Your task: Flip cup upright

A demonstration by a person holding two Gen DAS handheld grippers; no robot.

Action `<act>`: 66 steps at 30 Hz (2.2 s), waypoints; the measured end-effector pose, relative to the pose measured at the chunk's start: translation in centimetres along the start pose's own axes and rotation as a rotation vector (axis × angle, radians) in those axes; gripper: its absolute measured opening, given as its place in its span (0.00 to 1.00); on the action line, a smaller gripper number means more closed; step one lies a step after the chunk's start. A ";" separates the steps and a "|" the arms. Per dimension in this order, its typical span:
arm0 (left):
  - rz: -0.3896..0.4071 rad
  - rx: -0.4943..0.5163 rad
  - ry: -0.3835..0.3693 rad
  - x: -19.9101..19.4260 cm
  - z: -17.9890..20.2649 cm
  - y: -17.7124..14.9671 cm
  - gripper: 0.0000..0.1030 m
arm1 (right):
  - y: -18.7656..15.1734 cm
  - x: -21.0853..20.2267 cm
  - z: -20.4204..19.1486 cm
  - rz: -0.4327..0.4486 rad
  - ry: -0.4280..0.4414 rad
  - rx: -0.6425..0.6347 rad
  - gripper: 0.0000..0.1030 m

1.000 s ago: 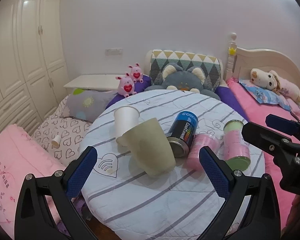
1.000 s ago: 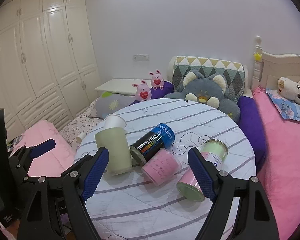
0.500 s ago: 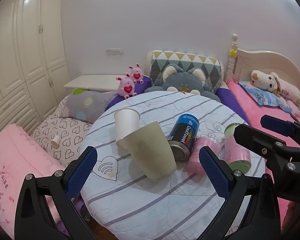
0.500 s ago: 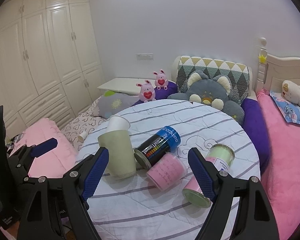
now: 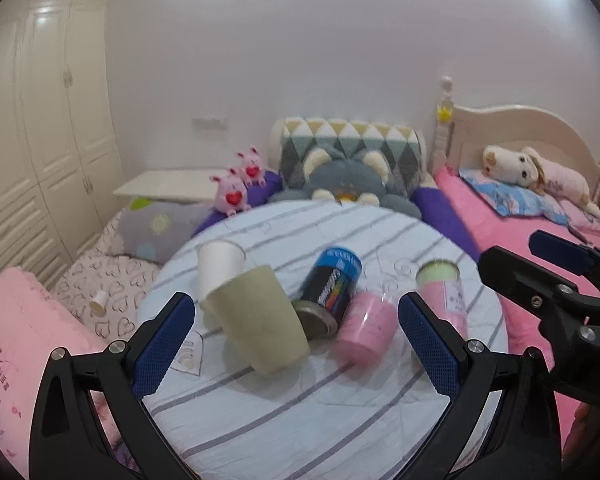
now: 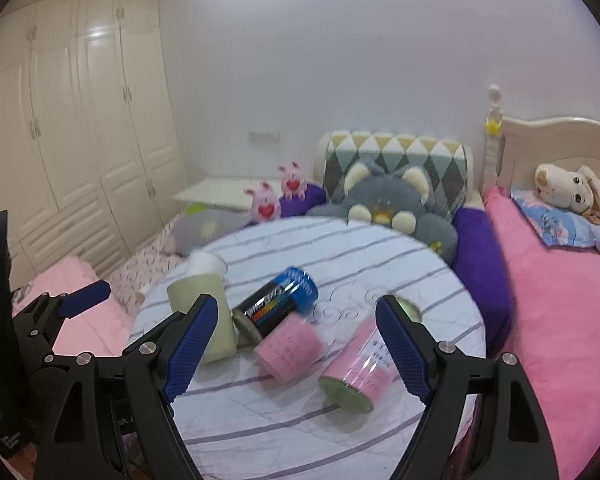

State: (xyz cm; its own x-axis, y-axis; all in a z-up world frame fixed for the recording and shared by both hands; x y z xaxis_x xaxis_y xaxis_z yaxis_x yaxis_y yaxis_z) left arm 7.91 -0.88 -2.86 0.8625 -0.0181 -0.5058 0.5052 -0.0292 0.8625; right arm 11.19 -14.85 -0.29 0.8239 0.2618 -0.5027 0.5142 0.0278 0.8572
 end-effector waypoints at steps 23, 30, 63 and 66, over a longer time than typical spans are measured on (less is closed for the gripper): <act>0.124 -0.011 0.134 -1.9 -0.8 1.5 1.00 | 1.1 -0.7 -0.3 0.143 0.076 -0.049 0.80; 0.081 -0.002 0.118 -0.1 -0.8 1.2 1.00 | 0.9 0.2 -0.4 0.118 0.068 -0.051 0.80; -0.169 -0.028 0.092 13.3 -7.7 0.1 1.00 | -4.6 21.2 -0.8 -0.582 0.118 0.305 0.81; -0.174 -0.031 0.072 13.9 -7.7 0.3 1.00 | -5.2 22.3 -0.2 -0.628 0.108 0.317 0.81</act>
State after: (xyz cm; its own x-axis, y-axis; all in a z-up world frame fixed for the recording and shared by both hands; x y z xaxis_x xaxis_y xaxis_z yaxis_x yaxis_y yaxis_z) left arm 20.28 6.54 -9.50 0.7612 0.0565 -0.6460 0.6468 0.0052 0.7626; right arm 26.82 -8.92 -15.89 0.3295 0.3833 -0.8629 0.9421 -0.0732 0.3273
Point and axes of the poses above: each gripper's, at about its wrist camera, not at the fingertips, and x roughly the way its jaws point, z to its right, y to its top, the point moved 8 cm from there along x, roughly the way its jaws point
